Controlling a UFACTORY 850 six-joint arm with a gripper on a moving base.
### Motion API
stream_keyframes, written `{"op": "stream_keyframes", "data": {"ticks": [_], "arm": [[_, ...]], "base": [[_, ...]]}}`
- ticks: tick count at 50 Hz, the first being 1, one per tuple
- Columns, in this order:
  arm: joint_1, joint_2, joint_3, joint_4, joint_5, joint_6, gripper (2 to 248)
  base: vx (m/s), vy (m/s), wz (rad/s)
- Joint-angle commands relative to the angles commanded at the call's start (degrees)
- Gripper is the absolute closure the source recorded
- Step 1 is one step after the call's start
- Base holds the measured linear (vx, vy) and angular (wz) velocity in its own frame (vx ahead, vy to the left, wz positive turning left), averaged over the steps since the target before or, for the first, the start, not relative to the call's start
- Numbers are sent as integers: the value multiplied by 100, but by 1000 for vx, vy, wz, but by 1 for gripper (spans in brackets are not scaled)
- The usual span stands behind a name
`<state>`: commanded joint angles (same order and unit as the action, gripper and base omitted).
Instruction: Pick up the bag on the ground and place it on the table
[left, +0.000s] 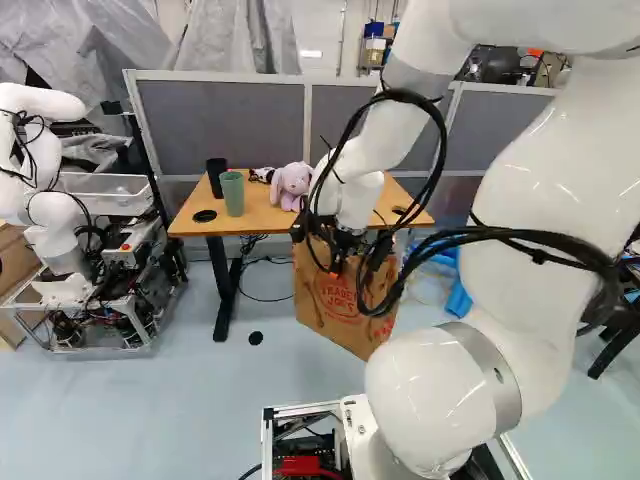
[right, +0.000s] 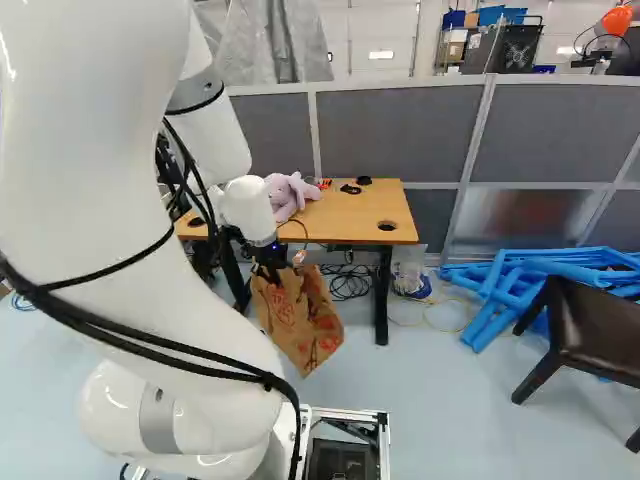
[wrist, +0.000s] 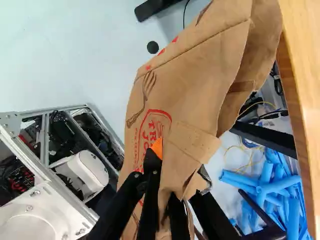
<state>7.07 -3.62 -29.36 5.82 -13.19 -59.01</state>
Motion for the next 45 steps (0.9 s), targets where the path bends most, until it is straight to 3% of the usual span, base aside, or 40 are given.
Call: {"op": "stream_keyframes", "data": {"ticks": [19, 45], "arm": [[-71, 349, -66, 0, -541, 0, 229], [-161, 726, -241, 0, -595, 0, 229]], "base": [[0, 0, 0], [0, 0, 0]]}}
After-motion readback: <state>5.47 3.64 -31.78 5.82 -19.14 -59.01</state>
